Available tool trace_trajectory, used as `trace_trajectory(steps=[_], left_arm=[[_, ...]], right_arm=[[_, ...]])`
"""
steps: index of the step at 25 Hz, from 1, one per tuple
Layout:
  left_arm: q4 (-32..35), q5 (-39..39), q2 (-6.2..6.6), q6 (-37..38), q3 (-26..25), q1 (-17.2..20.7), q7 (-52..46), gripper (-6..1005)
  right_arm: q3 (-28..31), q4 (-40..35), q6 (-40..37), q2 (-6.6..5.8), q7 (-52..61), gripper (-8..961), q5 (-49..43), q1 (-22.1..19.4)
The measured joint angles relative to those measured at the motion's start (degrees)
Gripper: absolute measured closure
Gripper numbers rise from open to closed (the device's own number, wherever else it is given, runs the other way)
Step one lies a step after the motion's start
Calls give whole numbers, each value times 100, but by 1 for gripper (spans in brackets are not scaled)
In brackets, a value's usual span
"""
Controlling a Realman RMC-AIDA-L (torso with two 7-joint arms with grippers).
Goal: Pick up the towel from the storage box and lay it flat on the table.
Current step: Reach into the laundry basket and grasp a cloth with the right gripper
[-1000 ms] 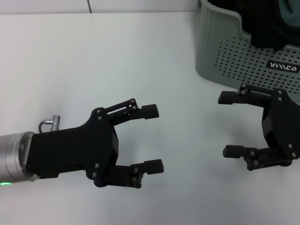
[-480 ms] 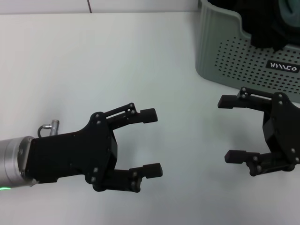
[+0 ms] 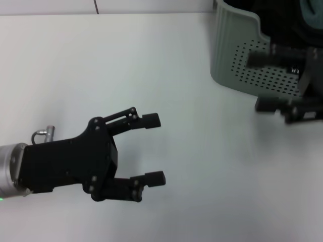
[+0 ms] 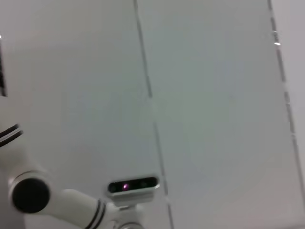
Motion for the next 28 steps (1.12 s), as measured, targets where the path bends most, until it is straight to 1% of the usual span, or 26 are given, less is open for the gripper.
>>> trace_trajectory(steps=[1,2,4,5,8,10,13,15,17,19,21,22,24,26,28], left_arm=[[-1,0,0,0,-18,0,2,110],[-3,1,0,0,-59,0,6,110],[-16,3,-2,0,-95,0,12,110],[-18,3,-3,0,-97,0,15,110],[-38,11,-16,-10,-138,1,26,110],[-43,30,-35,-25,-164,4,52,110],[-55,30,-50,-40,-168,17,107,110],[-57,7,-54,-41,-170,35,114,109],[-58,-3,-57,-42,-171,44,113,109],[-59,-6,-54,-45,-172,45,113,109],[-63,-6,-53,-66,-175,51,143,109],[-65,3,-55,-79,-174,46,161,109],[-68,19,-61,-88,-175,24,171,109],[-67,23,-63,-88,-174,0,173,109],[-64,21,-64,-88,-174,-8,174,110]], right_arm=[[118,-328,47,-4,381,82,-5,1],[291,-823,115,-20,924,83,-25,1],[433,-1236,201,-59,1380,83,-48,1],[544,-1547,283,-103,1700,83,-75,1],[927,-2348,579,-299,2437,89,-282,-1],[1284,-2671,730,-494,2881,93,-498,0],[1887,-2814,783,-783,3258,98,-706,-17],[2254,-2851,796,-904,3308,102,-817,-69],[2607,-2894,859,-986,3305,106,-968,-109],[2846,-2901,982,-1030,3298,110,-1147,-122],[2924,-2857,1200,-1039,3273,114,-1356,-124],[2910,-2814,1339,-1023,3232,116,-1475,-127],[2752,-2635,1669,-935,3016,119,-1693,-122],[2612,-2489,1829,-883,2866,123,-1767,-86],[2339,-2222,2104,-815,2686,127,-1895,39]])
